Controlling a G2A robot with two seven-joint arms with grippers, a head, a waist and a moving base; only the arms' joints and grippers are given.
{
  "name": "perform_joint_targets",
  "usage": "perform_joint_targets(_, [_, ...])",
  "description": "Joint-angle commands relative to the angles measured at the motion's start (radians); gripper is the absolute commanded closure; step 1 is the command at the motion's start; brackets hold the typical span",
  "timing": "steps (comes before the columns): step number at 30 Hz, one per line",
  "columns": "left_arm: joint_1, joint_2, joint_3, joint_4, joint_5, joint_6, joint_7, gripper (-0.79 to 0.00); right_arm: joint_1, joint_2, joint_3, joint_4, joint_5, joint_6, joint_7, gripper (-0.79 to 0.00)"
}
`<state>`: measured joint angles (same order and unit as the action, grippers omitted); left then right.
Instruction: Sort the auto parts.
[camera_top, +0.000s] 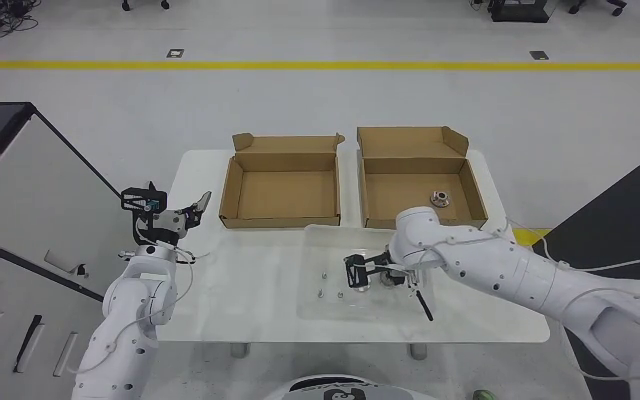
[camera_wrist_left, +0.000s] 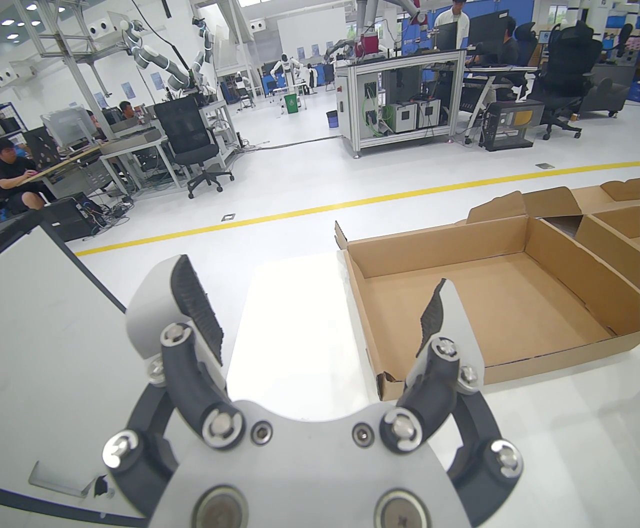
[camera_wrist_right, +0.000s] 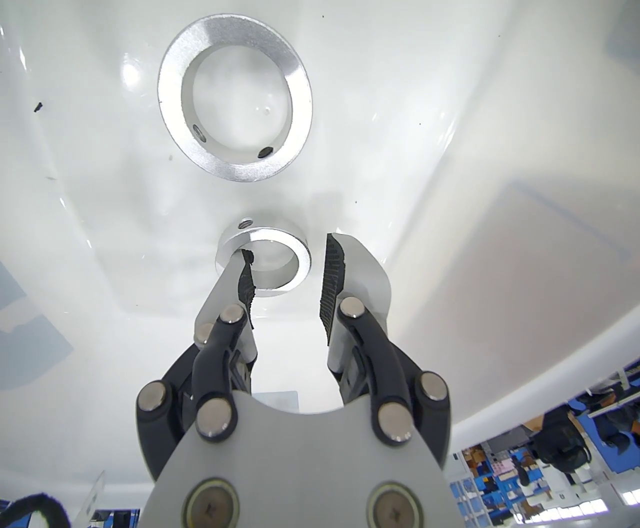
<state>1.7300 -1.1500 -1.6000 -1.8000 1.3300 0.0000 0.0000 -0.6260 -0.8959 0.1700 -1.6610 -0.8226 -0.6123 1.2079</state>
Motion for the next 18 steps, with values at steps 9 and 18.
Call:
perform_joint_targets(9, [0.000, 0.000, 0.000, 0.000, 0.000, 0.000, 0.000, -0.785, 0.005, 0.007, 0.000, 0.010, 0.045, -0.019, -0.019, -0.345])
perform_joint_targets(18, [0.000, 0.000, 0.000, 0.000, 0.000, 0.000, 0.000, -0.785, 0.015, 0.004, 0.000, 0.013, 0.053, -0.018, -0.018, -0.345])
